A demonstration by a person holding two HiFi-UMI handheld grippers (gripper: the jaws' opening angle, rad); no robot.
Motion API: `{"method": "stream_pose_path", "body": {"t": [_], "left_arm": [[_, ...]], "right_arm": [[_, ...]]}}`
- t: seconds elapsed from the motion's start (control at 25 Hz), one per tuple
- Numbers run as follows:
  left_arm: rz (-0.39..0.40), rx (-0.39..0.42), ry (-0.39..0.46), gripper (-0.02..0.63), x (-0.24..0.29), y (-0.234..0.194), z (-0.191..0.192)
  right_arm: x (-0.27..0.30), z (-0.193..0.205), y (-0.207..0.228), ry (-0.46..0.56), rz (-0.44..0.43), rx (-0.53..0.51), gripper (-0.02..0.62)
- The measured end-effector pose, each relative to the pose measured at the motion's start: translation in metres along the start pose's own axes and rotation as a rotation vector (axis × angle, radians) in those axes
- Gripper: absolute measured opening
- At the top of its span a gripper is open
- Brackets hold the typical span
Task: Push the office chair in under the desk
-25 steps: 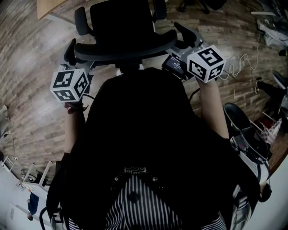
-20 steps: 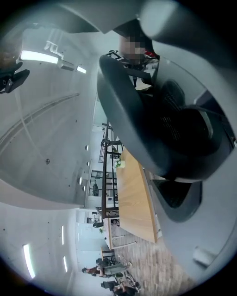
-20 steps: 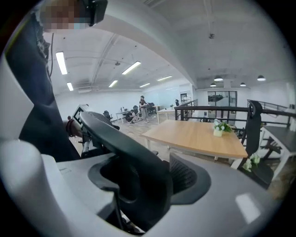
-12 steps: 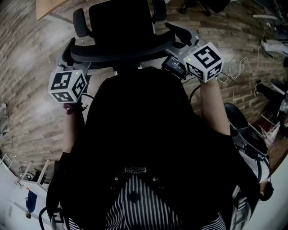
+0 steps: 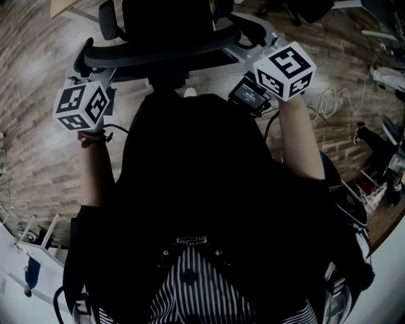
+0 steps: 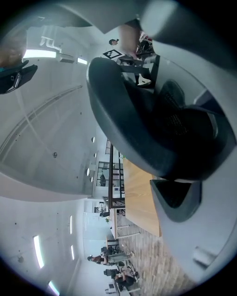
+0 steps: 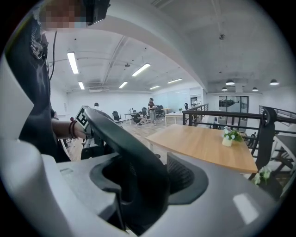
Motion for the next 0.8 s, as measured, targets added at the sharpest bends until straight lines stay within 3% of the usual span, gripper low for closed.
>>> {"method": "stream_pose_path", "body": {"t": [0.2,0.36,0.52,0.68,0.8], "left_arm": [[-0.038,-0.017,0.02,0.44,0.011,-0.019,-0.008],[-0.025,-0.018,-0.005,0.44,0.035,-0.037,-0.017],[-0.029,-0.027,-0.013,0.441,0.089,-0.088,-0.03],[0.0,-0.029,-0.002,0.44,0.092,-0.096,-0.038],[0.016,-0.031,0.008,0.44,0.103,-0.104,-0.041]], "right_arm": [[0.02,-0.011,0.015,-0.008,-0.025,-0.012,0.247],[0.04,-0.016,0.037,-0.005,-0.006,0.004,0.249],[0.097,-0.026,0.085,-0.029,0.001,0.025,0.249],[0.103,-0.036,0.091,-0.038,-0.018,0.031,0.249],[0.108,-0.038,0.099,-0.035,0.014,0.05,0.25]]}}
Point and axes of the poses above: the fingertips, and each gripper's own axes: x forward along the fingers, y to its right, z out of its underside, the point moved 5 cm from there along -x, backward along the fingers, and after that the axes turned 3 degrees about -x, right-handed, at the moved point
